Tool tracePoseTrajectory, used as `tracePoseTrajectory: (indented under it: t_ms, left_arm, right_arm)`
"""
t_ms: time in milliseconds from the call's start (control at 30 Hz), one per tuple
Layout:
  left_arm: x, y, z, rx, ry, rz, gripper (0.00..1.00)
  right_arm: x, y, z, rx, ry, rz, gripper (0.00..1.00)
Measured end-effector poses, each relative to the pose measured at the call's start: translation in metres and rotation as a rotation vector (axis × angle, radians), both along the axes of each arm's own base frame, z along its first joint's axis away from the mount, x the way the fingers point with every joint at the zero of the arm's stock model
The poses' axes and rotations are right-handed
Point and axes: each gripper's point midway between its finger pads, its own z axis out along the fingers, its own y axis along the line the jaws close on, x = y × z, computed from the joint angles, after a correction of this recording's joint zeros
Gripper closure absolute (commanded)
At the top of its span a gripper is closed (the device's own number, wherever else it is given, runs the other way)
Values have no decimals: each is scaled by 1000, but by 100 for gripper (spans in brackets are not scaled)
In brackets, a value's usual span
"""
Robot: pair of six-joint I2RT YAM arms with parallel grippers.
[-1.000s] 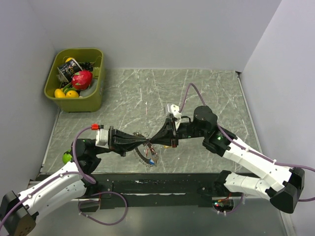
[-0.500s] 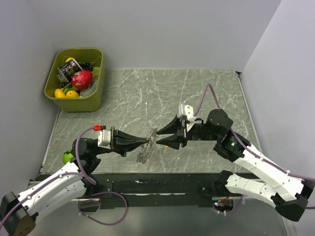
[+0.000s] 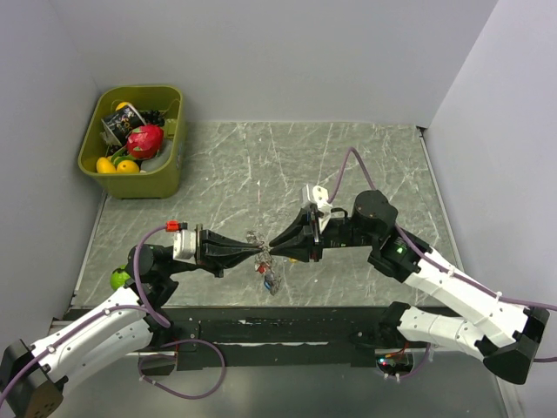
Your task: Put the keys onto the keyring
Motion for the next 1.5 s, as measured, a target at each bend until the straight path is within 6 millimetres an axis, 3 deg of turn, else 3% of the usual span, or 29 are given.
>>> tracePoseTrajectory:
  t_ms: [433, 600, 700, 900, 1000, 1133, 1233, 1300, 1500]
  left_arm:
    - [1, -1, -2, 5, 5, 0, 99]
    - [1, -2, -2, 7, 6, -3, 99]
    - [0, -2, -2, 9, 5, -9, 99]
    - [-1, -2, -2, 12, 10, -18, 99]
    - [0, -3, -2, 32, 19, -11, 91]
    - [5, -1, 2, 72, 13, 29, 61]
    - [9, 5, 11, 99, 0, 84, 49]
    - [12, 9, 20, 121, -12, 125, 45]
    - [14, 16, 38, 231, -64, 168, 49]
  right_arm:
    - [-3, 6, -1, 3, 10, 28, 69]
    - [-3, 9, -2, 2, 14, 34, 80]
    - [-3, 10, -4, -1, 16, 35, 99]
    - [0, 10, -3, -2, 1, 27, 100]
    - [2, 9, -3, -10, -4, 13, 100]
    - [3, 8, -2, -25, -17, 3, 100]
    - [4, 6, -8, -58, -13, -6, 100]
    - [4, 5, -12, -84, -8, -8, 100]
    - [7, 5, -23, -151, -2, -9, 100]
